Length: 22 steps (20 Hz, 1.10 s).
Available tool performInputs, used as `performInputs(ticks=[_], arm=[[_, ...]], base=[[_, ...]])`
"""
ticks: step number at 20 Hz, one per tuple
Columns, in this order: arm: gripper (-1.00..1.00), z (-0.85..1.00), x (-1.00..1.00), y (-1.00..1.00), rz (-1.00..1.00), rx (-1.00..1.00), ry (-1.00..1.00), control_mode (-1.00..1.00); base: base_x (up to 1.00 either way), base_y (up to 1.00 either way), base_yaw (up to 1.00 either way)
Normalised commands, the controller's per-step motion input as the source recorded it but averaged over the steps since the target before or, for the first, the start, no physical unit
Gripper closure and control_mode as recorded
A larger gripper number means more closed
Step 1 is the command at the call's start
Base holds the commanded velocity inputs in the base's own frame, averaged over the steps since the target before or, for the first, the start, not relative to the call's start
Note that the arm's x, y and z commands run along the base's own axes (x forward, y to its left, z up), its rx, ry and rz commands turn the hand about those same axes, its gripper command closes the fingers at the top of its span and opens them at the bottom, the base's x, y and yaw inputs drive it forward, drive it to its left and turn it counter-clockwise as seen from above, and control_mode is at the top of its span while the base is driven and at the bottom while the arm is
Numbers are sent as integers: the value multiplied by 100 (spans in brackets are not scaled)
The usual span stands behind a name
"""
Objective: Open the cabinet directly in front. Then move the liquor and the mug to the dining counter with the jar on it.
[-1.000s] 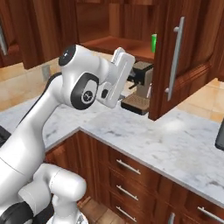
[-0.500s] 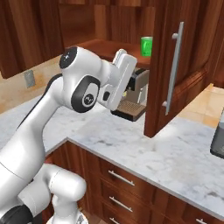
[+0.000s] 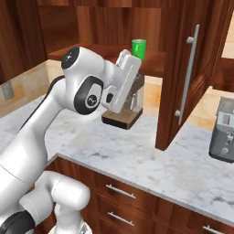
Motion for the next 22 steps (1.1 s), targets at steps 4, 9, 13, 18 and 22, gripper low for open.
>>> performInputs(ticks=[4, 9, 13, 18, 22], arm=[[-100, 0, 0, 0, 0, 0, 0, 100], [-100, 0, 0, 0, 0, 0, 0, 100], [-100, 0, 0, 0, 0, 0, 0, 100], [-100, 0, 0, 0, 0, 0, 0, 100], [-100, 0, 0, 0, 0, 0, 0, 100]], base=[[18, 20, -30], [13, 13, -21], [14, 6, -9], [7, 2, -3], [0, 0, -2]])
